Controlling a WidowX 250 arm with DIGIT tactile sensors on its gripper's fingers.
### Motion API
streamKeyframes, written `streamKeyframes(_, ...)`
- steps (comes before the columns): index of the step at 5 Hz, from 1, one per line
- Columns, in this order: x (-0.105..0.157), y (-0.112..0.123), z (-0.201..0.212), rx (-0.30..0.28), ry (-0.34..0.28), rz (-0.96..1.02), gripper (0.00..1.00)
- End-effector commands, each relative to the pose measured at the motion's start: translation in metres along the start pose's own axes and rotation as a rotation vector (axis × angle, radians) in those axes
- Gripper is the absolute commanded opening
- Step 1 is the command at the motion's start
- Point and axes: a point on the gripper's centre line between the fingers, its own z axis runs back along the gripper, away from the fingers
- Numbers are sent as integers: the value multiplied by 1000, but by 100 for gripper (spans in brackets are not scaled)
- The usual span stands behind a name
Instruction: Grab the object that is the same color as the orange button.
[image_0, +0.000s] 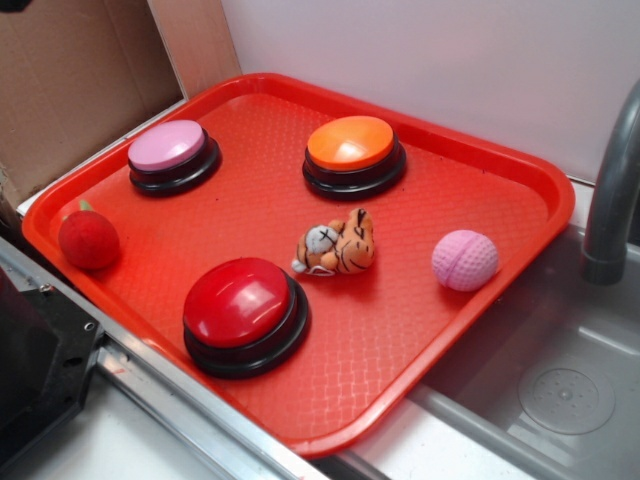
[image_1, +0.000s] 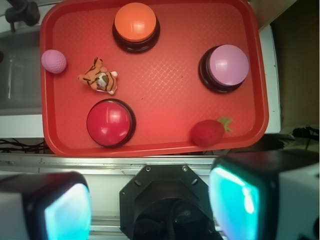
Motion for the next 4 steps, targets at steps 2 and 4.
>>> streamKeyframes(2,25,-9,-21,24,-24,-116,100)
streamKeyframes(4,75,-30,-77,55,-87,-342,100)
